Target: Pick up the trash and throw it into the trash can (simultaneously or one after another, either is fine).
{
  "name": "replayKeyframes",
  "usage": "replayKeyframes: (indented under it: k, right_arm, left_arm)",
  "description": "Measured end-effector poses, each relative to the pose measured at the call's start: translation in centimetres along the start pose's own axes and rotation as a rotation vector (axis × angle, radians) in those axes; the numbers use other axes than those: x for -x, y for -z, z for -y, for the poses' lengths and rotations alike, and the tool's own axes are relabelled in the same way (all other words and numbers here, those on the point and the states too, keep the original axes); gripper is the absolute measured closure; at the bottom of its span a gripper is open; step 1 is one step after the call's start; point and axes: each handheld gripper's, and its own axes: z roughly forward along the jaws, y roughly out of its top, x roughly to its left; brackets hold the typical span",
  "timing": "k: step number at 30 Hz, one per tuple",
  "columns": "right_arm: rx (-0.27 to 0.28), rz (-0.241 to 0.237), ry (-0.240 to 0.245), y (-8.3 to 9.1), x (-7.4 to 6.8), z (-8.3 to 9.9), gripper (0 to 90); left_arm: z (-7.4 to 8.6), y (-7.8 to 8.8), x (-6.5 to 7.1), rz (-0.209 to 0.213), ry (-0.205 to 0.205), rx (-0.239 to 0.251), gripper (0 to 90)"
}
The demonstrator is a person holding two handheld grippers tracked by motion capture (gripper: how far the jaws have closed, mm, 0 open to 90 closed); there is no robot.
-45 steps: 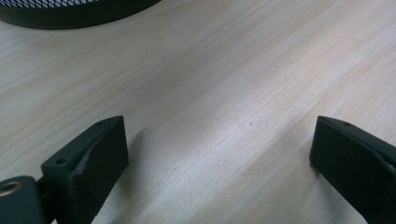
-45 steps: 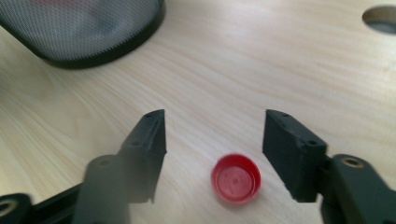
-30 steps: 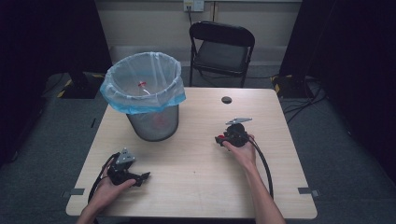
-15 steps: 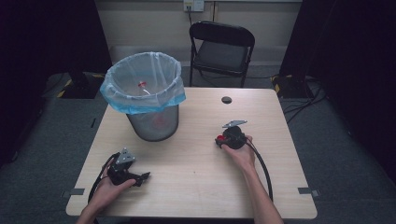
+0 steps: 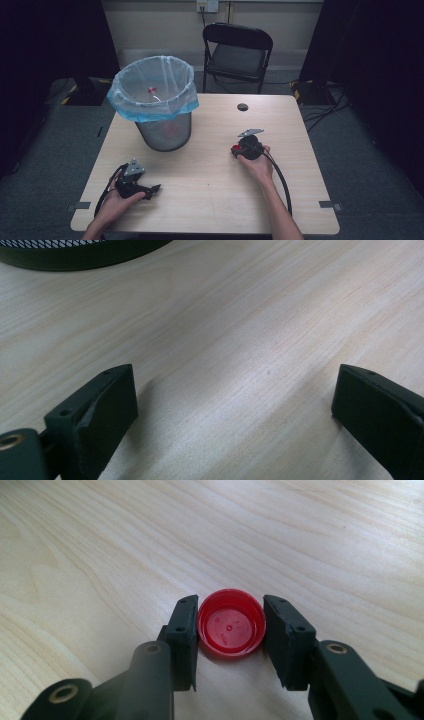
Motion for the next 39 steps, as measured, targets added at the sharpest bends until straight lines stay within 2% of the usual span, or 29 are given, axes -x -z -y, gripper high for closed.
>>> replayKeyframes:
  k: [10,18,29,39]
  right_arm:
    - [0.024,-0.043,-0.028,0.4,-0.1,-0.4,59.8]
    - [0.082,-0.074,-0.048,1.6,-0.3,-1.3,59.9]
    - [0.153,-0.115,-0.054,3.1,-0.9,-3.0,59.9]
    - [0.211,-0.139,-0.037,4.5,-1.5,-4.7,59.9]
  left_arm:
    - [0.0,0.0,0.0,0.0,-0.001,0.0,3.9]
    - [0.0,0.0,0.0,-0.001,-0.001,0.0,3.9]
    - [0.0,0.0,0.0,0.002,-0.001,0.0,3.9]
    - [0.0,0.0,0.0,0.003,-0.001,0.002,3.9]
